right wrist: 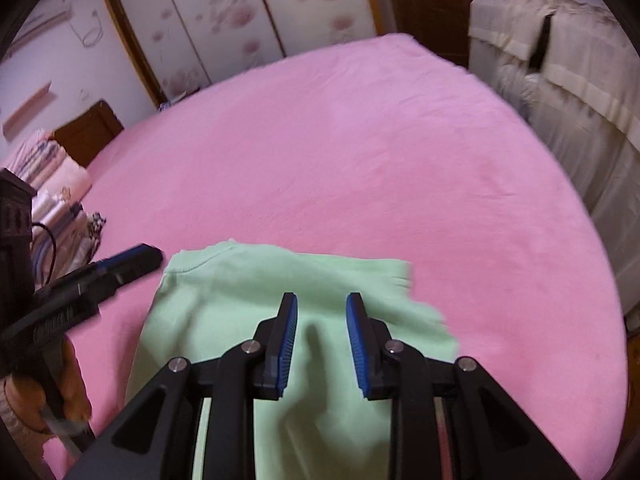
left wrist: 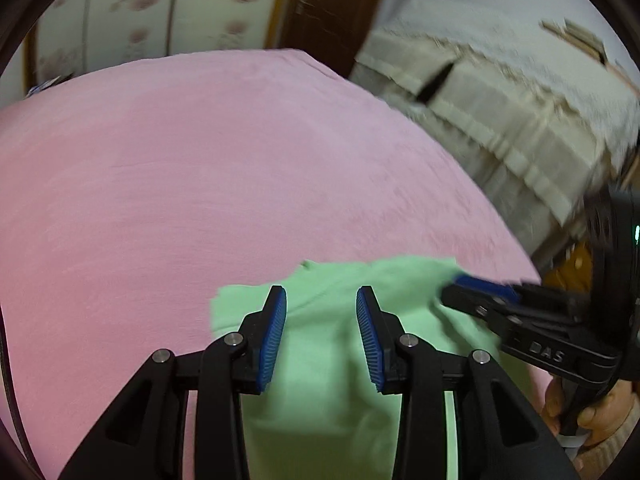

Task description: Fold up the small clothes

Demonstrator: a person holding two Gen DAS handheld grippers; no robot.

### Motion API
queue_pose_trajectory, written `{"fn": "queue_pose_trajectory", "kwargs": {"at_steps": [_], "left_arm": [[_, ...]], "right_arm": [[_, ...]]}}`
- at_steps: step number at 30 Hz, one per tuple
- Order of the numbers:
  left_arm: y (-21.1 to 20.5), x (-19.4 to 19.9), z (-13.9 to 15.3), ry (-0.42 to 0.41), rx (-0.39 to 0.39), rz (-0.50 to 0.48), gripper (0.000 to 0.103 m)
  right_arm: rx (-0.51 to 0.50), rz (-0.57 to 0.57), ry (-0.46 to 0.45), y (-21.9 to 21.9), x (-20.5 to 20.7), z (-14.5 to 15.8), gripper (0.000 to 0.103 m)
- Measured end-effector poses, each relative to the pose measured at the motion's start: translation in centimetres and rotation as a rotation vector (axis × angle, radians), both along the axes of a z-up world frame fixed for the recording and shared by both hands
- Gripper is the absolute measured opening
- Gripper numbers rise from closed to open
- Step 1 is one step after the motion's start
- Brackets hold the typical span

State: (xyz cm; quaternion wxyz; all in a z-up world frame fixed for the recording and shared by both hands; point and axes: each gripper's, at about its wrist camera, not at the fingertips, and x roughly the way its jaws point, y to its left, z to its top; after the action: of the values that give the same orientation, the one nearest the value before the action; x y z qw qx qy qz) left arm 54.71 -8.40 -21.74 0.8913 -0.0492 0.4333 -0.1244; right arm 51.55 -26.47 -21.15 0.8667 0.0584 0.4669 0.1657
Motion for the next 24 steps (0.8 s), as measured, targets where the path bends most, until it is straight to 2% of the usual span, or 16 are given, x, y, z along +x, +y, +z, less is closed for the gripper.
{"fn": "queue_pose_trajectory", "kwargs": {"at_steps": [2,3,4,7,12,14,16,19,20,22,24], "left_arm": [[-0.6,0.4,-0.9,0.033,0.032,0.000,0.034],[-0.7,1.0,-1.5,0.053,0.039,0.012,0.034],[-0.9,1.7,-2.0,0.066,0.044,0.026,0.034],[-0.5,3.3,-3.0,0.083,0.059,0.083,0.034],[2.0,2.7,-2.3,0.073,0.028,0.147,0.035],[3.0,1.4,-0.9,0.050,0.018,0.143,0.046],[3.7,0.2,0.4,0.020,0.015,0.140,0.064],[5.1,-1.4,2.4,-0.003,-0.005,0.135,0.071],[5.5,-1.9,3.0,0.007,-0.023,0.124,0.072],[6.0,-3.4,4.0,0.033,-0.063,0.099,0.082],[6.7,-4.9,4.7,0.040,-0.078,0.091,0.085]], "right_arm": [[-0.029,-0.005,0.008,0.6,0.6,-0.5,0.025],[-0.051,-0.021,0.025,0.6,1.3,-1.1,0.023],[-0.063,-0.033,0.039,0.4,1.8,-1.5,0.015],[-0.102,-0.073,0.049,-0.4,2.8,-2.2,0.011],[-0.042,-0.116,0.016,-2.9,1.6,-0.6,0.011],[-0.018,-0.111,-0.003,-3.8,0.7,0.5,0.012],[0.010,-0.098,-0.025,-5.0,-0.7,2.0,0.015],[0.057,-0.077,-0.013,-6.6,-2.6,3.4,0.017],[0.070,-0.073,-0.005,-7.0,-3.2,3.7,0.018],[0.092,-0.062,0.007,-8.1,-4.8,4.3,0.025],[0.099,-0.055,0.017,-8.6,-6.5,4.8,0.028]]}}
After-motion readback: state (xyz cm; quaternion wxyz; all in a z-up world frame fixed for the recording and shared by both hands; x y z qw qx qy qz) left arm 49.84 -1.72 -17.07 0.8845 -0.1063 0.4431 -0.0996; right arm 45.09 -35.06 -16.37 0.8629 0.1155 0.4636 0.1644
